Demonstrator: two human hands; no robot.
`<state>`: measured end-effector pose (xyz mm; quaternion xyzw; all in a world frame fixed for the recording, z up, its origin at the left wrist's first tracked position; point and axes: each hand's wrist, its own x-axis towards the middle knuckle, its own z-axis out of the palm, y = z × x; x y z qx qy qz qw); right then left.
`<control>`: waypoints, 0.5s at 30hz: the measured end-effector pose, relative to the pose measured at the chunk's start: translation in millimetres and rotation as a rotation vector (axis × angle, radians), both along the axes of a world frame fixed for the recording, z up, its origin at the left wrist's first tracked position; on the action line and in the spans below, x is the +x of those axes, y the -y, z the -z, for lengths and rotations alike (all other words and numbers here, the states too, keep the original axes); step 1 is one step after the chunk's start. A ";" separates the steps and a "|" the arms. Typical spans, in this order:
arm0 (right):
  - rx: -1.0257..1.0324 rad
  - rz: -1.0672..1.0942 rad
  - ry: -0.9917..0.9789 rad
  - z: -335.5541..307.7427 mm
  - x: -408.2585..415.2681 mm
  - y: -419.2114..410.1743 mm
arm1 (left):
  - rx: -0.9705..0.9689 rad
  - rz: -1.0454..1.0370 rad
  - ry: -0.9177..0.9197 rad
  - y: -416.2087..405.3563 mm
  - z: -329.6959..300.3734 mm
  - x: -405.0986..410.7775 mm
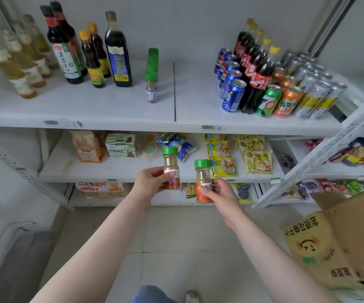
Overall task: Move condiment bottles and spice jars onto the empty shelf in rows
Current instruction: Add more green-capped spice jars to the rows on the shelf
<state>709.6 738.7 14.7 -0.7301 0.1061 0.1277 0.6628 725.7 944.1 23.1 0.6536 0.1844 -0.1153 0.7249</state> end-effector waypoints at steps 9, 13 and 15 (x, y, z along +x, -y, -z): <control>0.014 0.022 0.046 -24.9 76.9 15.1 | 0.075 -0.017 0.119 22.1 -30.7 76.6; 0.041 0.044 0.070 -31.5 123.7 5.7 | 0.082 -0.018 0.135 14.4 -32.9 130.2; 0.061 0.063 0.097 -37.5 150.4 -1.4 | 0.108 -0.021 0.165 9.6 -37.3 161.8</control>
